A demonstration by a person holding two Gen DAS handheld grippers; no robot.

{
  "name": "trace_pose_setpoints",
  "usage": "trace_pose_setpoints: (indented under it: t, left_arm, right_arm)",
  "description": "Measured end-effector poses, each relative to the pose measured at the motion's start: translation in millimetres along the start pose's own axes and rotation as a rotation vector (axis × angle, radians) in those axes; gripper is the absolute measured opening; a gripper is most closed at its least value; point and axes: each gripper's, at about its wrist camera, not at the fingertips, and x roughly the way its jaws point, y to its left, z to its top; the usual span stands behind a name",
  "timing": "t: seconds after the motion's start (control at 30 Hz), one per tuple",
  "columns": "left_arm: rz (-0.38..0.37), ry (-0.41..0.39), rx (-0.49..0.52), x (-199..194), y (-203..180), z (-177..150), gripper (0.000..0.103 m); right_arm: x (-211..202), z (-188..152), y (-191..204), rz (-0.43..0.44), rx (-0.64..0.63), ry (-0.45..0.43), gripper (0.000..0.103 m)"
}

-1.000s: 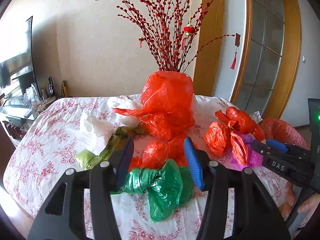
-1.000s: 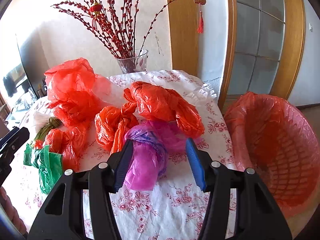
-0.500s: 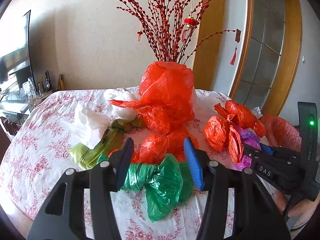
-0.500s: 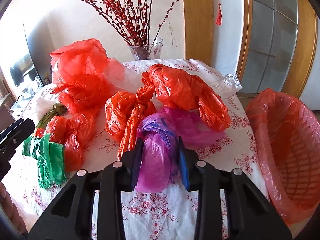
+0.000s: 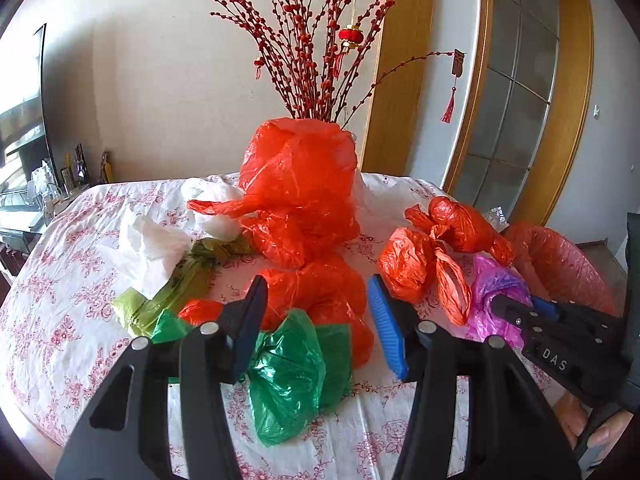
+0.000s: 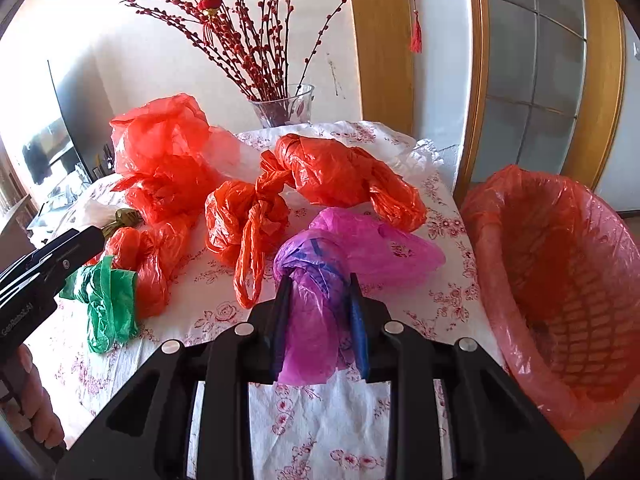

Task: Collect trash
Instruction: 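Reach the right tool to the purple bag and close on it, then lift the purple bag with the right tool while the left tool grasps a red bag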

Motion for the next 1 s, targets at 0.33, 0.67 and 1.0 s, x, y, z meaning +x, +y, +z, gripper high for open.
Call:
trace_pose_setpoints:
  t: [0.33, 0.67, 1.0]
  left_arm:
    - [-0.067, 0.023, 0.029, 20.3, -36.3, 11.5, 0.052]
    - [-0.103, 0.135, 0.062, 73.8, -71.4, 23.2, 0.052]
    - [-0.104, 0.226, 0.086, 112.6, -85.5, 19.3, 0.051]
  right_arm:
    - [-24.7, -12.9, -26.6, -0.04, 0.038, -0.027, 0.027]
    - [-43.1, -17.9, -54.7, -0.061, 0.091, -0.058, 0.027]
    - [-46.7, -21.1, -75.4, -0.073, 0.132, -0.062, 0.027]
